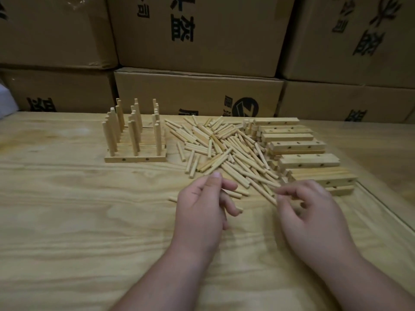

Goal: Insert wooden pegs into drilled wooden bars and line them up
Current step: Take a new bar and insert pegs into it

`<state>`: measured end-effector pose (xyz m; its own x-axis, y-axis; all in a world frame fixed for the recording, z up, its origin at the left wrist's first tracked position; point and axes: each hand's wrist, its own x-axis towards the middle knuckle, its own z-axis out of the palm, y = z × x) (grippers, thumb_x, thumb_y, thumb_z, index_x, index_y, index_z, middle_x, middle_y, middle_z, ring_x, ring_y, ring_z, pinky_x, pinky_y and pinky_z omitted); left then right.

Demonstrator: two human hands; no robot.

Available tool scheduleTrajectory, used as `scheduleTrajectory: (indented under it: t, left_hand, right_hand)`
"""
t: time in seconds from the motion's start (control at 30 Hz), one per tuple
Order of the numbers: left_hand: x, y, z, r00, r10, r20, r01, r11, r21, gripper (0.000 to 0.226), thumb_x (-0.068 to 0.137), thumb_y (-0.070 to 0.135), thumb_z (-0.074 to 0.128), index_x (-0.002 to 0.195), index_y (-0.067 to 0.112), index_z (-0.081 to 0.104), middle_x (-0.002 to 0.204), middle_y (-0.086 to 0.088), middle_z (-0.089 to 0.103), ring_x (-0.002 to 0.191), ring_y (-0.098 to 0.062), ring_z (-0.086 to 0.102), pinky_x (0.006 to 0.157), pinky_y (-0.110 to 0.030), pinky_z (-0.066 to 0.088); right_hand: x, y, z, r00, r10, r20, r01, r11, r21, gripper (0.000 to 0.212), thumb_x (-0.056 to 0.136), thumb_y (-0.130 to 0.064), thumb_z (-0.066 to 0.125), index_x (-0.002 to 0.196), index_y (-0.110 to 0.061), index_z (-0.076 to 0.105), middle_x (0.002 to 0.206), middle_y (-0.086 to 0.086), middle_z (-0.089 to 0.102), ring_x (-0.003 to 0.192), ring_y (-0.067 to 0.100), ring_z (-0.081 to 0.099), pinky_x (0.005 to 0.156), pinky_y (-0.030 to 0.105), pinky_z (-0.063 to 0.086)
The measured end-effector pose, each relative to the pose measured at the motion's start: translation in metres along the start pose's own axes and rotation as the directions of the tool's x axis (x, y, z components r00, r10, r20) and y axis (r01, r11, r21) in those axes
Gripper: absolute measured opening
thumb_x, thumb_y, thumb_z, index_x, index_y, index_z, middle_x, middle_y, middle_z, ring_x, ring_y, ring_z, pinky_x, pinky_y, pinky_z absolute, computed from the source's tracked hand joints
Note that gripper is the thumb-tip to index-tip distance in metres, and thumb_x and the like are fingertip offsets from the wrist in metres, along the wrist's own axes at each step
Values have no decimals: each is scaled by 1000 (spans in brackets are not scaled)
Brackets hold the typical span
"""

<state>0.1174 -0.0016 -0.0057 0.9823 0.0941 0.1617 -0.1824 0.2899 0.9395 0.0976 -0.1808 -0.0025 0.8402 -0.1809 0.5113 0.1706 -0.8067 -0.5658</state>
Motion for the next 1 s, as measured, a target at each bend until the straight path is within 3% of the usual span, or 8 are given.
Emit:
scheduleTrajectory:
  t: [0.1,0.2,0.33,0.5,0.83,1.0]
  left_hand:
    - [-2,-1,1,999,49,-16,-49,998,34,42,102,32,50,68,21,73,47,-6,56,35,-12,42,39,-17,37]
    - [-3,-1,1,998,69,-16,-67,995,69,38,91,40,49,66,23,72,46,-6,55,36,-13,42,39,-18,37]
    - [-3,-2,1,997,71,-25,-68,994,90,38,90,41,49,67,23,72,47,-6,55,35,-14,41,38,-18,35]
    - [-3,-3,1,995,88,-45,-83,990,117,46,106,28,48,67,23,73,47,-5,54,36,-14,42,38,-18,36]
    - [-4,2,3,996,45,-78,-37,994,103,49,106,25,47,64,23,72,47,-6,53,36,-14,41,37,-18,35]
    - [-3,-1,2,999,38,-39,-34,996,82,39,103,25,54,69,22,72,55,-5,59,41,-13,45,41,-18,37]
  right_hand:
    - [10,18,-15,995,84,-49,-85,996,-29,17,89,-24,61,98,-37,67,101,-20,56,104,13,55,88,29,39]
    - [26,34,-27,976,212,-47,-217,966,-142,28,93,-19,58,116,-32,67,117,-4,53,124,24,46,99,33,36]
    - [34,40,-29,963,268,-11,-265,943,-201,35,92,-16,58,122,-31,67,111,-7,43,125,27,39,106,39,34]
    - [31,36,-24,970,238,41,-214,928,-306,37,89,-20,61,116,-43,69,117,-9,47,118,22,37,104,40,27]
    - [29,30,-32,985,168,30,-142,903,-406,22,87,-25,71,93,-45,62,111,-21,38,121,17,30,97,38,18]
    - [20,16,-36,988,-139,-65,121,967,-224,28,88,-22,70,98,-44,56,100,-26,51,101,0,30,87,31,15]
